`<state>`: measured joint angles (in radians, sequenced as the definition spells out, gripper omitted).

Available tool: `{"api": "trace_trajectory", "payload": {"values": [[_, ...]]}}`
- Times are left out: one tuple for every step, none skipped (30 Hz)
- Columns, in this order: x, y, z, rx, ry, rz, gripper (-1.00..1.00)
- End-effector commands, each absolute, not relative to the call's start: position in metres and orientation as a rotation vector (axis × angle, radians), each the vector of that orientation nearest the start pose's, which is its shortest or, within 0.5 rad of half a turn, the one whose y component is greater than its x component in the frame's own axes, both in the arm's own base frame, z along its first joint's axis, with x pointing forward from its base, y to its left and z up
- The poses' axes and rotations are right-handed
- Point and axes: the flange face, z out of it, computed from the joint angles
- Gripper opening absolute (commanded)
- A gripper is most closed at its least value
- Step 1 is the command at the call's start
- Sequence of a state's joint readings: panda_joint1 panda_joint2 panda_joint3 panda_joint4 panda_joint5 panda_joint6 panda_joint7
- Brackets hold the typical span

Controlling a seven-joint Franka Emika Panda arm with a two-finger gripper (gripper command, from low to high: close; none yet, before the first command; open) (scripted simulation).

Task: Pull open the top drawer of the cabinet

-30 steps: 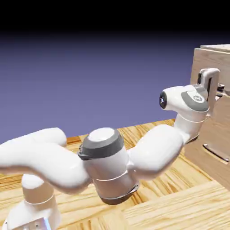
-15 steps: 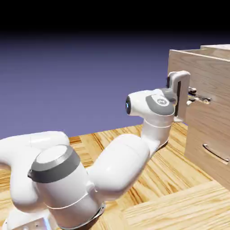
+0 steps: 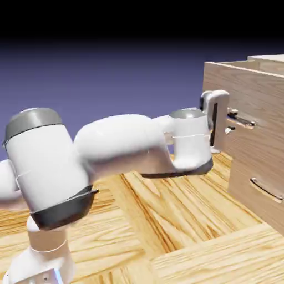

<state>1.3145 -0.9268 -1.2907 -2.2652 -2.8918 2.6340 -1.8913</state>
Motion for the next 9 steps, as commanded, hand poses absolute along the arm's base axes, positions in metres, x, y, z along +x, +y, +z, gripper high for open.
{"api": "trace_trajectory", "payload": {"values": [[0.493,-0.061,0.471,-0.613,1.481,-0.615,-1.0],[0.484,-0.061,0.471,-0.614,1.482,-0.614,-1.0],[0.474,-0.061,0.471,-0.615,1.482,-0.613,-1.0],[0.466,-0.061,0.471,-0.614,1.482,-0.613,-1.0],[0.458,-0.061,0.471,-0.614,1.482,-0.613,-1.0],[0.452,-0.061,0.471,-0.614,1.482,-0.613,-1.0],[0.452,-0.061,0.471,-0.614,1.482,-0.613,1.0],[0.452,-0.061,0.471,-0.614,1.482,-0.613,1.0],[0.442,-0.062,0.471,-0.613,1.483,-0.611,1.0]]}}
